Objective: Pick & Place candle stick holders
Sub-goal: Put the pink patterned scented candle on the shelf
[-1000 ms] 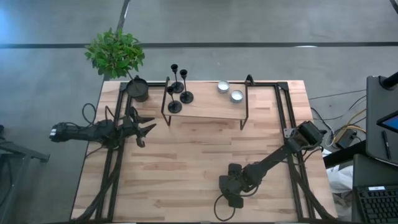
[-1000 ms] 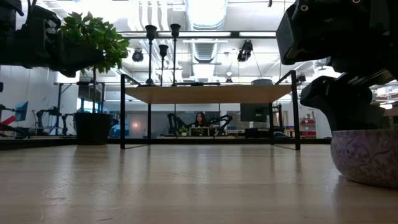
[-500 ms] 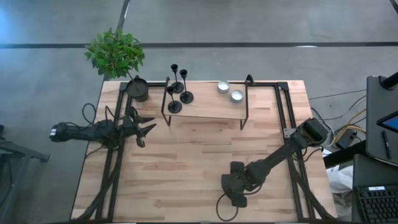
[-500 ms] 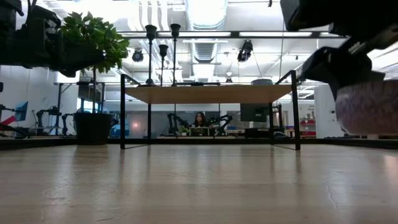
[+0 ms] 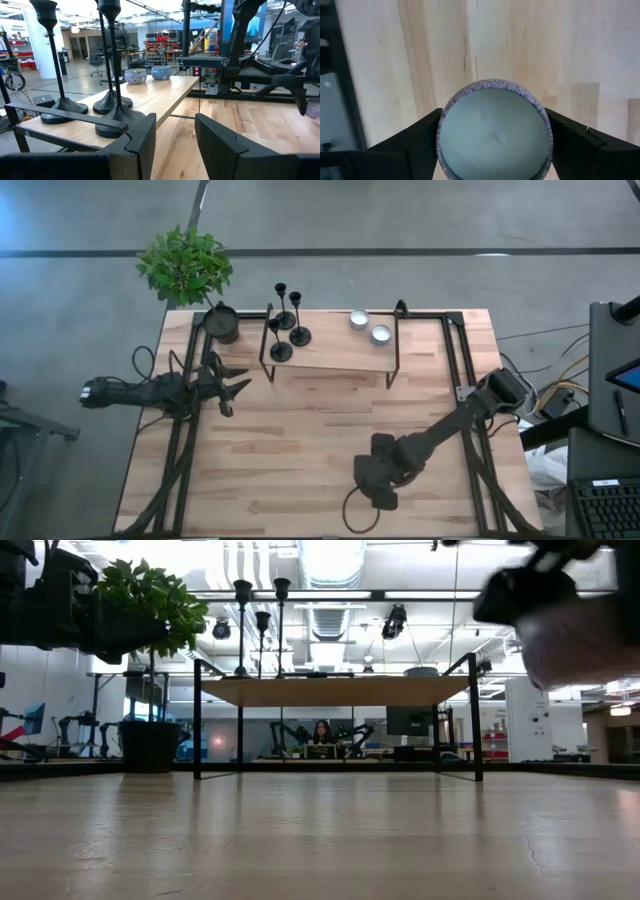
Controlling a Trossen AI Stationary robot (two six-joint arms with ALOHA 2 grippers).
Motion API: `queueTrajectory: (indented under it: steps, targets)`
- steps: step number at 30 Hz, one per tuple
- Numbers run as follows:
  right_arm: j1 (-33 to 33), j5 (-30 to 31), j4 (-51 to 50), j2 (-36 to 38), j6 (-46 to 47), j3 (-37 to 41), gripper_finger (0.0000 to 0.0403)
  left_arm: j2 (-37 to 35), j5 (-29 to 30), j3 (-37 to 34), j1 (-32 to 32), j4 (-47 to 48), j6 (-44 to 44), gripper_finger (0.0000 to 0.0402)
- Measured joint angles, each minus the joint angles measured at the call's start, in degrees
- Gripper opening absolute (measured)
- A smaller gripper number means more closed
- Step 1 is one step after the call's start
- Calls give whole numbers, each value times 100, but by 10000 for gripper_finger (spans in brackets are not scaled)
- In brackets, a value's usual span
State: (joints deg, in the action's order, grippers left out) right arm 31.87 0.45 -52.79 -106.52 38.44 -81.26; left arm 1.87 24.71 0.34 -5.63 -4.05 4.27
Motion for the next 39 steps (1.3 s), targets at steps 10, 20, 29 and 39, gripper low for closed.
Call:
queueTrajectory:
  steps: [10,20,29,39]
  targets:
    - [-792,-182,-616,17,-405,-1300,290,0,0,0,0,0,0,142]
    - [-1853,368,-2321,42,-1337,-2768,291,0,0,0,-1,0,0,142]
    - [-2961,513,-3078,46,-2278,-3519,291,0,0,0,-2,0,0,142]
    - [-4210,346,-3143,46,-3477,-3567,291,0,0,0,0,0,0,142]
